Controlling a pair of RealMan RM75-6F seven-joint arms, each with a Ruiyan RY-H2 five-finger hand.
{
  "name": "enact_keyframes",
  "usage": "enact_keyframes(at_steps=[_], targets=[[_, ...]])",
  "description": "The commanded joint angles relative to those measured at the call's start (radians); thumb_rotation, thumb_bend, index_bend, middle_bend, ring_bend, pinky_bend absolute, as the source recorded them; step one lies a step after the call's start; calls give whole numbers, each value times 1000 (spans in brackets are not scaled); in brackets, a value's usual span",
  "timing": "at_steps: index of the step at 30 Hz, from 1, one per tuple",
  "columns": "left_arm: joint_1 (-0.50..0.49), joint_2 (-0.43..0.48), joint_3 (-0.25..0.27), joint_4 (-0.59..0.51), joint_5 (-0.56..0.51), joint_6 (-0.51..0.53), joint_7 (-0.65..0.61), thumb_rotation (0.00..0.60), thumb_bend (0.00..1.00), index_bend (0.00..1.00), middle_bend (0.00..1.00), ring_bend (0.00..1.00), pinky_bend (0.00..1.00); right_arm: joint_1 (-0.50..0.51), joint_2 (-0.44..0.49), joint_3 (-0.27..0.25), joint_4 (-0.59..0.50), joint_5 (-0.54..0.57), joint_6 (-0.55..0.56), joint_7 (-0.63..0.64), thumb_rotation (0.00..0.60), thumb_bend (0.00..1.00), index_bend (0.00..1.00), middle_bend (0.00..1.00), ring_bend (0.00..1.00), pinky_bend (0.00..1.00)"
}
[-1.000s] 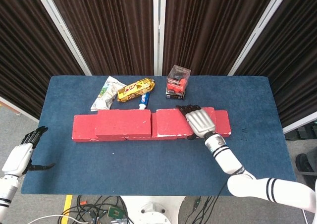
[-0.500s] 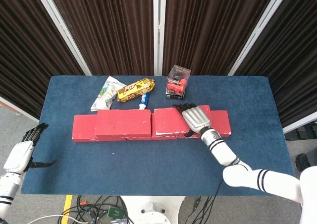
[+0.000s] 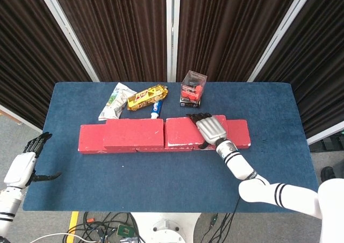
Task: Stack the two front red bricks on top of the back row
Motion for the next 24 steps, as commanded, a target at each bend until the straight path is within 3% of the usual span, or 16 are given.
enact_keyframes(at_steps=[1,24], targets=[[-2,2,2,0,-5,-9,-3,600,10,0,0,0,0,4,-5,-4,7,11,2,-4,600,37,0,124,108,151],[-8,7,12,18,-10,-46,-53,600,9,0,0,0,0,46,-34,-9,-9,100,28,-54,600,37,0,124,106,151]])
